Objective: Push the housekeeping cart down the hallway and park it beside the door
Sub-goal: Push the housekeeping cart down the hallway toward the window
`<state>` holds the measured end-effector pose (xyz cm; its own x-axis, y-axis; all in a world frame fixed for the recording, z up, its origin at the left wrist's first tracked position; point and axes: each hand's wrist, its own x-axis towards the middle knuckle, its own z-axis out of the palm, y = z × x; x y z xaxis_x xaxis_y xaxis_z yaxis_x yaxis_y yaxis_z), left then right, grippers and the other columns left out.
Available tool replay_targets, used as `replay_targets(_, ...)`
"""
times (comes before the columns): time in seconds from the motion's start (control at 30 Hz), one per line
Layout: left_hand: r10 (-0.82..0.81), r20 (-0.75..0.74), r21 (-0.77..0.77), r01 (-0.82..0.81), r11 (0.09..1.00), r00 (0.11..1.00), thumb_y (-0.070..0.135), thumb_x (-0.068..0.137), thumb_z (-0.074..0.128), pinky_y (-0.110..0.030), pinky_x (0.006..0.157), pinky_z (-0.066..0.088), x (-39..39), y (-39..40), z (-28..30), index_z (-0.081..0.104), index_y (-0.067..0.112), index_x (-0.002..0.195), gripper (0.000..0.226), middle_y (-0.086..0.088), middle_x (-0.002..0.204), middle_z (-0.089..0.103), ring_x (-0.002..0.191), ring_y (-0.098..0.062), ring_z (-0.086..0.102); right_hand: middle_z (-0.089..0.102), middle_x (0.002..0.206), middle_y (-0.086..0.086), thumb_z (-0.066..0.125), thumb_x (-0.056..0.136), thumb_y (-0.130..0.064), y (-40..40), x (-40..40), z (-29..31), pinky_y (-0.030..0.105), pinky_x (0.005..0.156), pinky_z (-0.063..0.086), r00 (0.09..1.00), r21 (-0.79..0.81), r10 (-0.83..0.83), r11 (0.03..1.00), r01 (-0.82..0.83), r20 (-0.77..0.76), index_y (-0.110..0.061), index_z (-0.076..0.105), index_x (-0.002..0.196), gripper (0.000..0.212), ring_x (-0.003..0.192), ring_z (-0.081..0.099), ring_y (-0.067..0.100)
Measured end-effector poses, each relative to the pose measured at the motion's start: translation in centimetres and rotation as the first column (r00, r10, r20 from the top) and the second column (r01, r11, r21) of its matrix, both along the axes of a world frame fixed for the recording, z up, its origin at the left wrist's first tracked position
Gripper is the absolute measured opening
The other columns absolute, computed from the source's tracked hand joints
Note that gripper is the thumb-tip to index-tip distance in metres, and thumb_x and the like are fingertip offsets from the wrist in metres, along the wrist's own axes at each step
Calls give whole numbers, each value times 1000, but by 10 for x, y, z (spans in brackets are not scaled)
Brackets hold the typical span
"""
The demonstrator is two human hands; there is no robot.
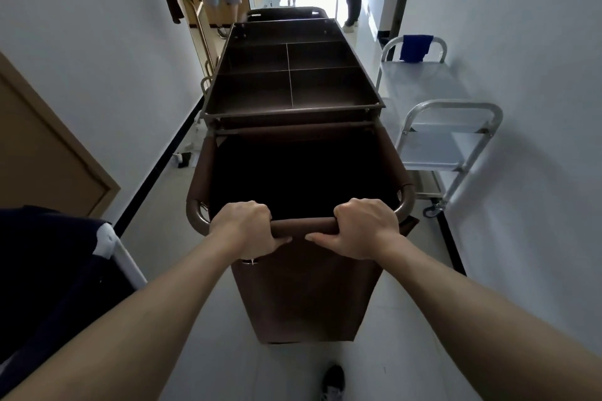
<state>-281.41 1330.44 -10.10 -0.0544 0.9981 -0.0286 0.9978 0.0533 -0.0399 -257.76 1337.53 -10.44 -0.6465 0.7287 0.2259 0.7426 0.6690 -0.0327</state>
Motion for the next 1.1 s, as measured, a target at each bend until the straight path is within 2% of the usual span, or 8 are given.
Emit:
replay_targets(0.1, 31, -12, -26, -31, 999, 999, 87, 71, 49, -27, 47, 37, -23, 38, 1, 48, 32, 62, 55, 13, 62, 54, 53, -5, 51, 45, 47, -15, 32, 71, -97, 38, -25, -3, 23, 43, 37, 1000, 5, -7, 1000, 7, -3, -28, 45, 52, 73, 41, 45, 4)
replay_targets(0.2, 41, -19, -51, -42, 998, 999, 87, 70, 48, -26, 46, 35, -45, 75, 4, 49, 31, 61, 56, 13, 61, 54, 52, -5, 50, 45, 47, -15, 31, 71, -97, 74, -48, -3, 24, 45, 46, 1000, -11, -18, 1000, 18, -3, -28, 45, 53, 72, 41, 47, 5)
replay_targets(0.33, 59, -22, -99, -61, 993, 998, 89, 67, 47, -25, 47, 34, -75, 123, 7, 51, 30, 62, 59, 12, 61, 55, 53, -5, 50, 43, 46, -15, 32, 73, -95, 119, -78, -3, 22, 42, 35, 1000, -28, -7, 1000, 6, -18, -28, 43, 53, 70, 39, 45, 5)
replay_targets(0.53, 97, -5, -72, -97, 993, 995, 89, 65, 49, -26, 43, 30, -114, 191, 10, 54, 28, 59, 61, 13, 57, 55, 50, -6, 50, 42, 48, -14, 36, 75, -93, 184, -117, 2, 21, 41, 21, 999, -41, 18, 999, -20, -46, -28, 42, 53, 69, 40, 39, 4)
replay_targets(0.67, 104, 12, -87, -103, 991, 995, 90, 64, 45, -27, 45, 34, -133, 231, 8, 53, 29, 59, 61, 12, 57, 55, 50, -7, 51, 45, 48, -14, 33, 76, -94, 223, -138, 2, 21, 41, 24, 999, -56, 25, 998, -26, -23, -28, 43, 53, 70, 41, 43, 4)
replay_targets(0.8, 117, 25, -72, -115, 991, 993, 90, 60, 44, -28, 45, 35, -155, 272, 5, 52, 29, 59, 62, 13, 56, 54, 49, -7, 49, 49, 51, -15, 30, 74, -95, 264, -158, -1, 22, 43, 34, 1000, -51, 14, 999, -15, -23, -28, 52, 58, 72, 43, 49, 7)
replay_targets(0.97, 91, 24, -30, -90, 995, 996, 88, 62, 49, -27, 45, 32, -185, 327, 1, 49, 28, 57, 59, 13, 55, 52, 48, -6, 44, 46, 50, -15, 29, 72, -97, 317, -186, -3, 21, 41, 29, 1000, -43, 2, 999, -3, -17, -30, 41, 55, 70, 42, 46, 7)
replay_targets(1.1, 53, 23, -15, -53, 999, 998, 85, 68, 49, -25, 45, 34, -211, 376, 1, 49, 29, 59, 57, 13, 55, 51, 48, -7, 47, 46, 51, -16, 27, 74, -96, 365, -210, -4, 20, 40, 35, 1000, -36, -4, 999, 3, -8, -31, 47, 60, 70, 42, 47, 3)
